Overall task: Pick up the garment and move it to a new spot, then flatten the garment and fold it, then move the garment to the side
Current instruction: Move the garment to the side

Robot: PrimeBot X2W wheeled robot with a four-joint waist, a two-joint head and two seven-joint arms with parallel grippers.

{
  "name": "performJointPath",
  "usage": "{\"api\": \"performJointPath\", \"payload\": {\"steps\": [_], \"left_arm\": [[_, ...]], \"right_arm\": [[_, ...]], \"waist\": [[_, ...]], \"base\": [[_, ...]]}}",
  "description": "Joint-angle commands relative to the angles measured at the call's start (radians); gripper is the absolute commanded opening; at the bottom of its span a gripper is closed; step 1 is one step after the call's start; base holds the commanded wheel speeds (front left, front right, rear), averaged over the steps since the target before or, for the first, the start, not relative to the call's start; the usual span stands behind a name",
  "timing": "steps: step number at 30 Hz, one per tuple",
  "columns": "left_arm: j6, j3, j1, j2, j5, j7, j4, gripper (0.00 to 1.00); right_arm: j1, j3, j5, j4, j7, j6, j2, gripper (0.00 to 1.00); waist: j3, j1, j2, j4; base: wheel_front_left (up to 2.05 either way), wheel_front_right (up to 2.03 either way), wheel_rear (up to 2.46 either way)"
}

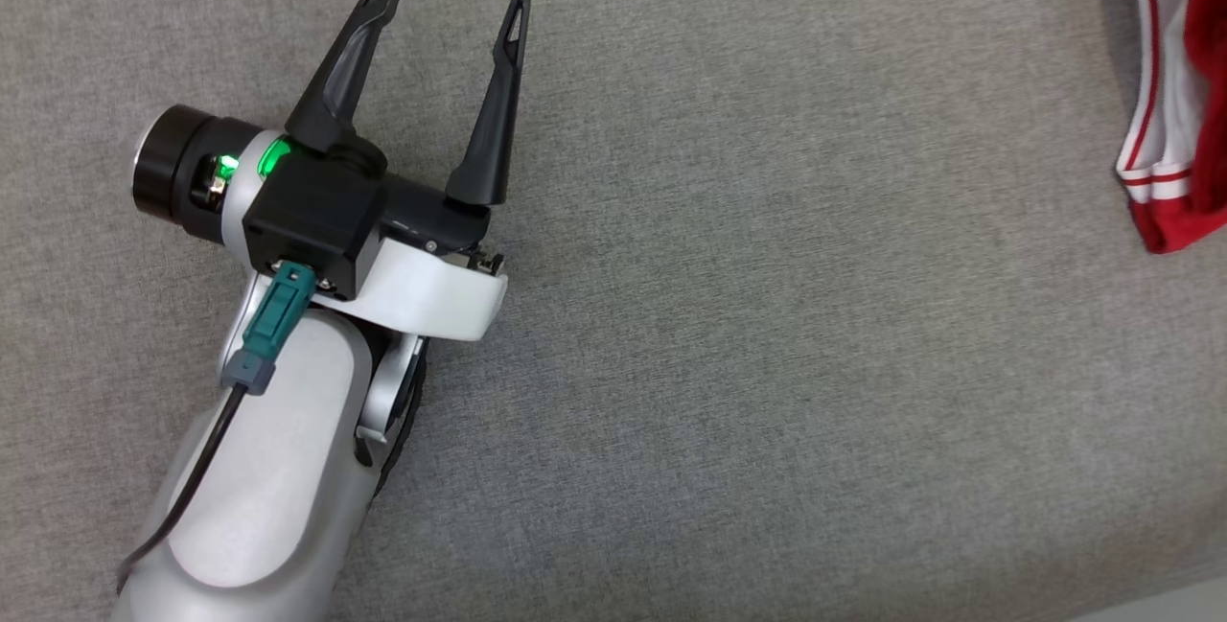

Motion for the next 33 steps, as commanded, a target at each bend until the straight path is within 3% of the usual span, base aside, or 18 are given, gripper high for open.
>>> {"api": "performJointPath", "payload": {"steps": [1,8,17,24,33], "left_arm": [[0.006,0.005,0.012,0.009,-0.003,-0.001,0.006,1.00],[0.023,0.025,0.085,0.025,-0.034,-0.010,0.027,1.00],[0.043,0.048,0.193,0.034,-0.078,-0.015,0.035,1.00],[0.067,0.078,0.271,0.021,-0.126,-0.042,0.052,1.00],[0.091,0.114,0.377,0.004,-0.175,-0.082,0.094,1.00]], "right_arm": [[0.025,0.010,0.018,0.008,-0.021,-0.002,0.011,1.00],[0.130,0.005,0.042,-0.056,-0.061,-0.002,0.070,1.00],[0.348,-0.163,-0.142,-0.323,-0.061,-0.001,0.233,1.00],[0.509,-0.194,-0.286,-0.519,-0.061,-0.001,0.372,1.00],[0.593,-0.168,-0.426,-0.682,0.022,-0.001,0.435,1.00]], "waist": [[-0.024,0.0000,0.0000,-0.013],[-0.127,0.0000,0.0000,-0.054],[-0.246,0.0000,0.0000,-0.063],[-0.321,0.0000,0.0000,-0.002],[-0.408,0.0000,0.0000,0.132]], "base": [[0.00,0.00,0.00],[0.00,0.00,0.00],[0.00,0.00,0.00],[0.00,0.00,0.00],[0.00,0.00,0.00]]}}
